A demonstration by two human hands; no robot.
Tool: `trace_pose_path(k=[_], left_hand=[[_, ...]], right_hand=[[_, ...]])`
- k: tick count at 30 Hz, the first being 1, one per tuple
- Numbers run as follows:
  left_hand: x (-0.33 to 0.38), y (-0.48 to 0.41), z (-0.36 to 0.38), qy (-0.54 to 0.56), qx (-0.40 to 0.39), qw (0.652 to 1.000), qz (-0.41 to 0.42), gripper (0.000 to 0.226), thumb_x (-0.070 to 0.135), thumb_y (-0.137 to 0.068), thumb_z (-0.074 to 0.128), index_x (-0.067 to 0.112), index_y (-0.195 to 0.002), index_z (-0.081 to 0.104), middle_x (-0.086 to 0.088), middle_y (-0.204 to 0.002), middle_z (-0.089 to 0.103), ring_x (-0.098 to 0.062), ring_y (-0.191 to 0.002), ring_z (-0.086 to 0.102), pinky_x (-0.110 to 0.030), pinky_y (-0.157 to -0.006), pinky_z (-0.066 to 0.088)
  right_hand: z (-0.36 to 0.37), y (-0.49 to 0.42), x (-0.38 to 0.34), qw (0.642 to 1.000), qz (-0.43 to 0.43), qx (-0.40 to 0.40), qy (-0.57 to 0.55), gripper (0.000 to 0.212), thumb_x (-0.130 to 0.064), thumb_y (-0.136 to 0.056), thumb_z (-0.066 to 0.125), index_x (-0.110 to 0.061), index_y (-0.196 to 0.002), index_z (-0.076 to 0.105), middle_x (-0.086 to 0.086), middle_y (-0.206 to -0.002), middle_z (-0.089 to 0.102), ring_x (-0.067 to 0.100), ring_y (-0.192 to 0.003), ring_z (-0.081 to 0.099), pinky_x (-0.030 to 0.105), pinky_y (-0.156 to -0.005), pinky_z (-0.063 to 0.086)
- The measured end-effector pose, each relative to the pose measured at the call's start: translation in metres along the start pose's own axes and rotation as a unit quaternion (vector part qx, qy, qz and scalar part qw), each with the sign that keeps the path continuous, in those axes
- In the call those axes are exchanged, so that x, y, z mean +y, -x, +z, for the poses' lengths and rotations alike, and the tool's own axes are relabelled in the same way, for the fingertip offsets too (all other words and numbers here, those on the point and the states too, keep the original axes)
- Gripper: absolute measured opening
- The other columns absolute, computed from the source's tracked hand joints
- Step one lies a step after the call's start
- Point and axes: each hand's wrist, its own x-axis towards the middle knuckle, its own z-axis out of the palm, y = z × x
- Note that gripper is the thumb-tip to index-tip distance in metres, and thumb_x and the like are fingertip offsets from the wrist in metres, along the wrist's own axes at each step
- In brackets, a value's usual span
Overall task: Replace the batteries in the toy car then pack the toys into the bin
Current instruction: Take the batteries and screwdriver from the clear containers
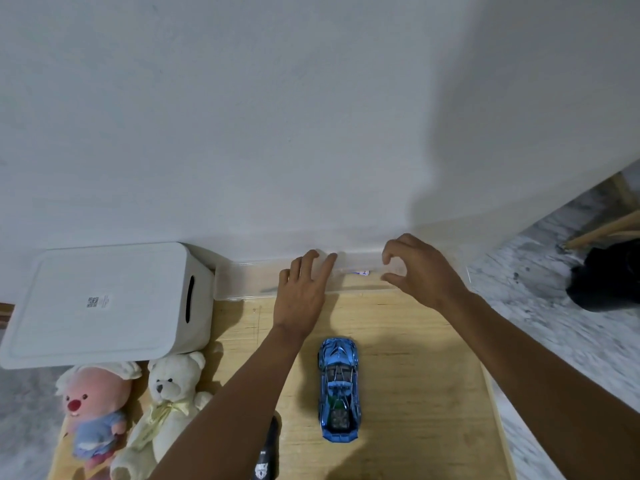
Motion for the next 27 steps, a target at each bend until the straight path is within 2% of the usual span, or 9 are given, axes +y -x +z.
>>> trace_pose_path(k=[2, 5, 9, 13, 16, 19, 22, 24, 27], left_hand=[[0.001, 0.002, 0.001, -0.010, 0.013, 1.000, 0.006, 0.103, 0.001, -0.064, 0.076, 0.030, -0.152, 0.031, -0.011, -0.145, 0.043, -0.032, -0.117, 0.051, -0.042, -0.084, 0.050], [0.001, 0.005, 0.002, -0.023, 0.042, 0.999, 0.015, 0.106, -0.001, -0.067, 0.072, 0.032, -0.155, 0.023, -0.015, -0.151, 0.036, -0.034, -0.120, 0.051, -0.044, -0.085, 0.049], [0.002, 0.009, 0.005, -0.030, 0.052, 0.998, 0.007, 0.110, 0.002, -0.071, 0.074, 0.034, -0.159, 0.015, -0.020, -0.158, 0.028, -0.037, -0.125, 0.048, -0.046, -0.086, 0.050], [0.005, 0.009, 0.002, -0.025, 0.065, 0.998, -0.005, 0.117, 0.005, -0.071, 0.078, 0.035, -0.162, 0.010, -0.020, -0.158, 0.028, -0.036, -0.124, 0.048, -0.046, -0.085, 0.050], [0.005, 0.008, 0.001, -0.032, 0.070, 0.997, -0.015, 0.126, 0.009, -0.070, 0.084, 0.036, -0.163, 0.003, -0.018, -0.156, 0.028, -0.034, -0.122, 0.048, -0.045, -0.084, 0.050], [0.005, 0.007, -0.002, -0.035, 0.081, 0.996, -0.019, 0.125, 0.025, -0.072, 0.087, 0.037, -0.163, 0.003, -0.015, -0.154, 0.030, -0.033, -0.120, 0.048, -0.045, -0.086, 0.050], [0.003, 0.008, -0.003, -0.020, 0.116, 0.993, 0.005, 0.100, 0.060, -0.084, 0.073, 0.037, -0.162, 0.016, -0.016, -0.153, 0.033, -0.032, -0.116, 0.051, -0.046, -0.086, 0.050], [0.001, 0.008, -0.003, -0.020, 0.119, 0.993, 0.007, 0.095, 0.059, -0.087, 0.072, 0.039, -0.162, 0.018, -0.015, -0.153, 0.032, -0.032, -0.114, 0.053, -0.046, -0.084, 0.050], [-0.001, 0.007, -0.002, -0.019, 0.108, 0.994, -0.012, 0.103, 0.058, -0.082, 0.079, 0.042, -0.161, 0.014, -0.015, -0.152, 0.033, -0.031, -0.111, 0.054, -0.045, -0.082, 0.050]], right_hand=[[0.011, 0.006, 0.006, 0.996, -0.019, 0.082, -0.002, 0.018, -0.022, -0.080, 0.083, -0.024, -0.089, 0.067, -0.006, -0.094, 0.053, 0.016, -0.085, 0.055, 0.036, -0.068, 0.053], [0.029, 0.011, 0.004, 0.980, -0.022, 0.190, 0.050, 0.013, -0.019, -0.082, 0.082, -0.019, -0.090, 0.072, 0.000, -0.097, 0.056, 0.021, -0.089, 0.054, 0.036, -0.068, 0.052], [0.042, 0.017, -0.001, 0.960, -0.004, 0.257, 0.112, 0.018, -0.019, -0.086, 0.077, -0.020, -0.103, 0.072, 0.005, -0.106, 0.058, 0.028, -0.092, 0.054, 0.042, -0.072, 0.050], [0.048, 0.032, -0.004, 0.965, 0.017, 0.170, 0.201, 0.066, -0.035, -0.077, 0.083, -0.021, -0.135, 0.056, 0.008, -0.120, 0.053, 0.029, -0.100, 0.054, 0.040, -0.078, 0.049], [0.053, 0.034, -0.006, 0.967, 0.049, 0.129, 0.213, 0.088, -0.038, -0.071, 0.087, -0.023, -0.147, 0.043, 0.008, -0.123, 0.051, 0.028, -0.102, 0.053, 0.040, -0.080, 0.049], [0.055, 0.032, -0.011, 0.966, 0.063, 0.131, 0.213, 0.094, -0.037, -0.068, 0.089, -0.023, -0.148, 0.042, 0.007, -0.122, 0.052, 0.027, -0.102, 0.053, 0.038, -0.078, 0.049], [0.054, 0.033, -0.012, 0.964, 0.073, 0.127, 0.220, 0.098, -0.039, -0.069, 0.089, -0.024, -0.152, 0.038, 0.007, -0.121, 0.052, 0.027, -0.100, 0.053, 0.038, -0.077, 0.048], [0.054, 0.034, -0.012, 0.964, 0.079, 0.122, 0.221, 0.100, -0.040, -0.070, 0.088, -0.025, -0.154, 0.035, 0.008, -0.120, 0.052, 0.027, -0.099, 0.053, 0.038, -0.075, 0.048], [0.056, 0.034, -0.014, 0.966, 0.085, 0.115, 0.218, 0.102, -0.041, -0.071, 0.087, -0.027, -0.155, 0.031, 0.007, -0.119, 0.051, 0.027, -0.098, 0.052, 0.038, -0.075, 0.049]])
